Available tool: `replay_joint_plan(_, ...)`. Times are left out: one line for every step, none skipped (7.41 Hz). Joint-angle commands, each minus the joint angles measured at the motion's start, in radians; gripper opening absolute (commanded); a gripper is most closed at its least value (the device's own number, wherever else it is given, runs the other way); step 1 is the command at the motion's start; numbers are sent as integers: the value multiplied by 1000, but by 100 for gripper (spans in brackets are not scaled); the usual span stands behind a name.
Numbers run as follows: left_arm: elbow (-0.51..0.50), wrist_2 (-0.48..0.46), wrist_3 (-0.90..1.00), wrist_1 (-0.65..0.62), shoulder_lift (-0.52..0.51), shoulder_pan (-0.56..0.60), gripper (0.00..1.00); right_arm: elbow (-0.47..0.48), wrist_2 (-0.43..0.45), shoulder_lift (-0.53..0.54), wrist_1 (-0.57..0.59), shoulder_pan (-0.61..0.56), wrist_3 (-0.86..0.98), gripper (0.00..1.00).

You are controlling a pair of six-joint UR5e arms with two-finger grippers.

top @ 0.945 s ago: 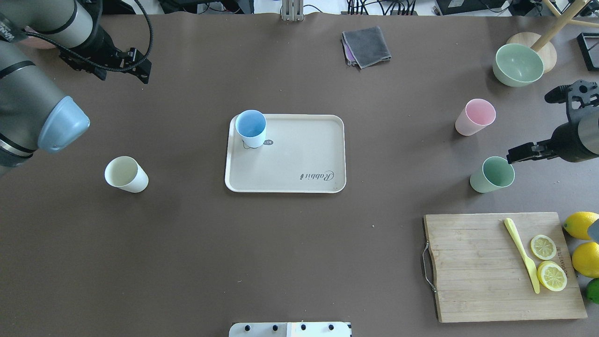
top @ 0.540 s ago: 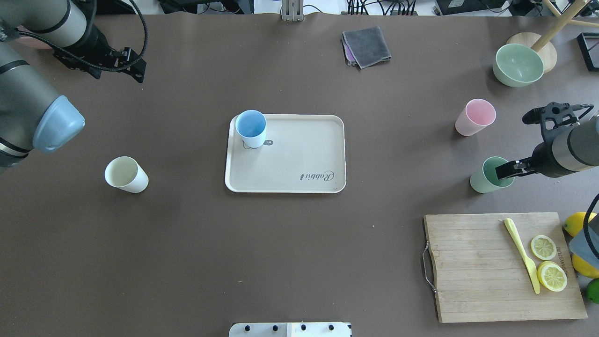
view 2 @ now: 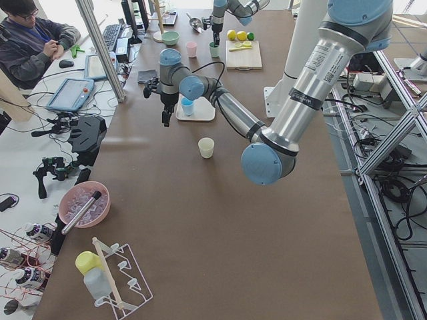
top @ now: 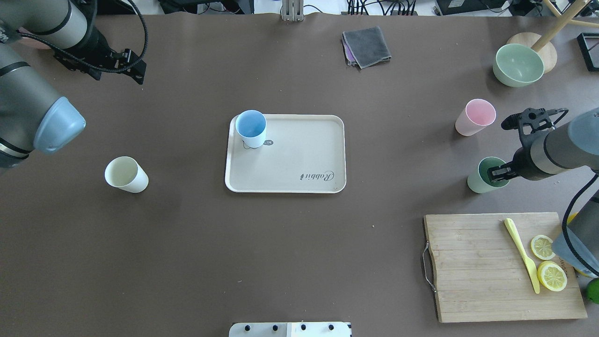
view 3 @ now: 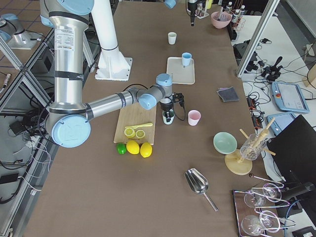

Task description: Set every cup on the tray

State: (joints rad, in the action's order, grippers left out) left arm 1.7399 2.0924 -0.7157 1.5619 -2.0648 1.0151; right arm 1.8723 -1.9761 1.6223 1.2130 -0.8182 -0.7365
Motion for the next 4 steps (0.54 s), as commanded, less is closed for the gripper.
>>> replay_joint_plan(1,0,-7,1,0,-1,98,28,-6,-2,0,1,0,0)
replay_joint_plan(3,0,-8,1,0,-1,98,60,-13,-5,0,1,-3,0)
replay_joint_plan(1,2,-8,1,0,-1,98,74,-50,-48,3,1,-10,0)
replay_joint_plan(0,2,-8,3,0,-1,98,67,-66,-129,14,4,-124,0)
